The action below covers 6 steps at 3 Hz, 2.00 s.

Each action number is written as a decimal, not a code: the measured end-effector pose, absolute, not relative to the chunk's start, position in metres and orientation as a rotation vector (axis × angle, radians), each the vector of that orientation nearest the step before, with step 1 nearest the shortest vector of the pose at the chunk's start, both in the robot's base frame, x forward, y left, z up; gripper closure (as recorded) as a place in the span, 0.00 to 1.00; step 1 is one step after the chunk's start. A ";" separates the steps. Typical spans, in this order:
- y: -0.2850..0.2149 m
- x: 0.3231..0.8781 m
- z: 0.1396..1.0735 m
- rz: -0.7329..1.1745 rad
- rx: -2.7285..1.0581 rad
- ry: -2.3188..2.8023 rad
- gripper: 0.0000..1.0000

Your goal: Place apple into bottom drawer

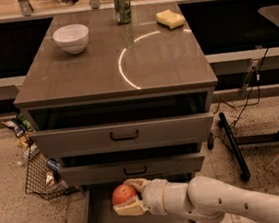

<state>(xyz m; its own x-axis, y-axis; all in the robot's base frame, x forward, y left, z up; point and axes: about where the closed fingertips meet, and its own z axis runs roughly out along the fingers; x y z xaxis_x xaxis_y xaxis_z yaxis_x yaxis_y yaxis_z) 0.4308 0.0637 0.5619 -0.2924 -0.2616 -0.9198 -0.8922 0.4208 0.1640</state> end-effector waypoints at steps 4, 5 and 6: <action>0.035 0.433 0.444 0.687 -1.030 1.919 1.00; 0.023 0.430 0.381 0.616 -1.091 1.944 1.00; 0.012 0.431 0.322 0.549 -1.131 1.990 1.00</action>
Offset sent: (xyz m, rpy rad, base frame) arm 0.0105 -0.0030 -0.0050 -0.0179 -0.0133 -0.0427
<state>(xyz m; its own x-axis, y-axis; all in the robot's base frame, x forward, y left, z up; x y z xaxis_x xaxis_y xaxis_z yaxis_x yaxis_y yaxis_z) 0.4308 0.0121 0.3220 -0.3115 -0.5279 -0.7901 -0.8582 0.5133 -0.0047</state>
